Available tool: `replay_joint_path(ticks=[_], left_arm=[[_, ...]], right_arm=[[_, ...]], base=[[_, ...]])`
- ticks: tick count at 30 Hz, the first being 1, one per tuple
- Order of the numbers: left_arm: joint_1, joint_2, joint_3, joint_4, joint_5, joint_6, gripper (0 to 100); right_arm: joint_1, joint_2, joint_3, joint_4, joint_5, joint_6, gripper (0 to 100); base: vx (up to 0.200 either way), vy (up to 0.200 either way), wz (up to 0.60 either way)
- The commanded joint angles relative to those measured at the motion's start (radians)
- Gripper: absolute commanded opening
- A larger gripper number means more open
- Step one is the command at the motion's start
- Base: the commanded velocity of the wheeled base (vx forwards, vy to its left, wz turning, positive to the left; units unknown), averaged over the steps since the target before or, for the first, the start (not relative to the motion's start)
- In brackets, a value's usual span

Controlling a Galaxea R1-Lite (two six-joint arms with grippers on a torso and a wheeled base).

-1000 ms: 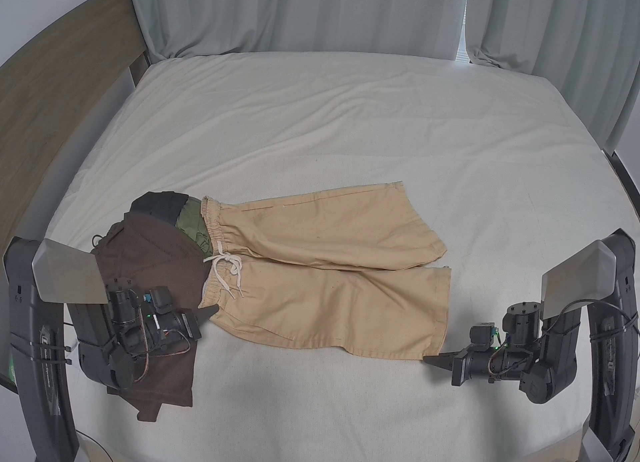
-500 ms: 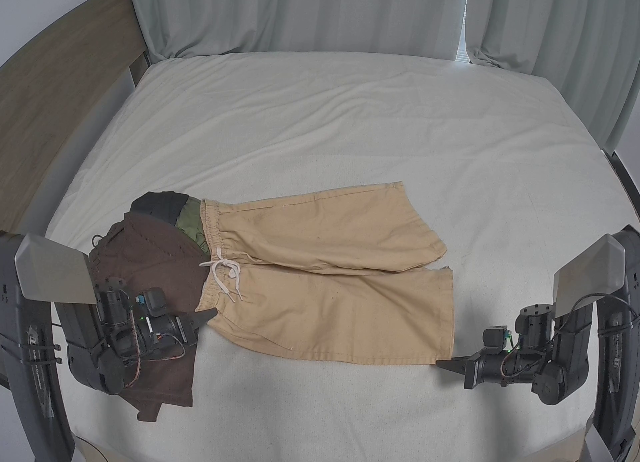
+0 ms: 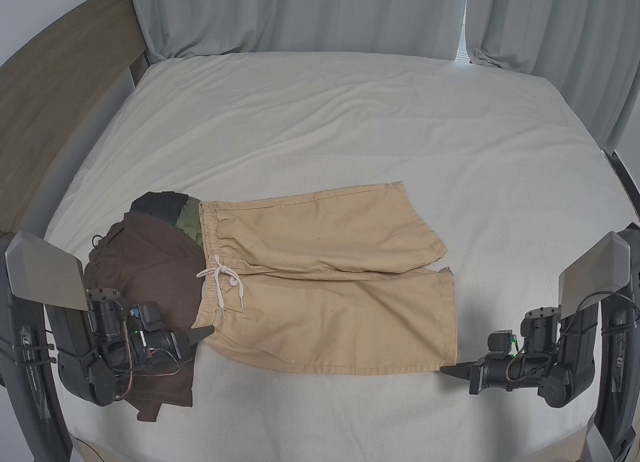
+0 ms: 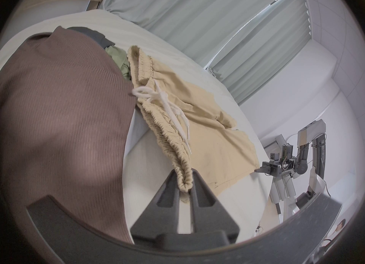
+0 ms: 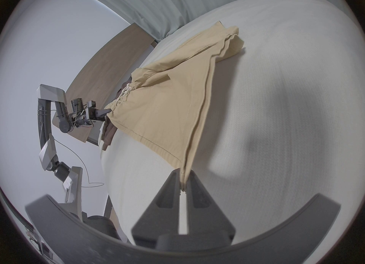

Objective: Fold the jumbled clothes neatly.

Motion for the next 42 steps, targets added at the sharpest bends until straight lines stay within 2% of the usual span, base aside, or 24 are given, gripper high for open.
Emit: replay_joint_path(ticks=[1,17,28,29,42], left_arm=[[0.000,-0.044,0.074,-0.002,-0.013,0.009,0],[-0.017,-0.100,0.261,-0.001,-0.013,0.079,0],[-0.010,-0.057,0.272,-0.002,-0.023,0.098,0],[-0.011,-0.053,0.269,-0.002,-0.026,0.099,0],[-0.011,-0.053,0.259,-0.002,-0.029,0.098,0]], right_arm=[[-0.001,-0.041,0.043,0.001,0.000,0.000,0],[-0.024,-0.073,0.151,0.001,0.023,-0.011,0],[-0.029,-0.024,0.141,0.001,0.022,-0.038,0],[-0.031,-0.016,0.140,0.001,0.022,-0.041,100],[-0.028,0.028,0.083,0.001,0.020,-0.044,100]], base=[[0.000,0.000,0.00],[0.000,0.000,0.00],[0.000,0.000,0.00],[0.000,0.000,0.00],[0.000,0.000,0.00]])
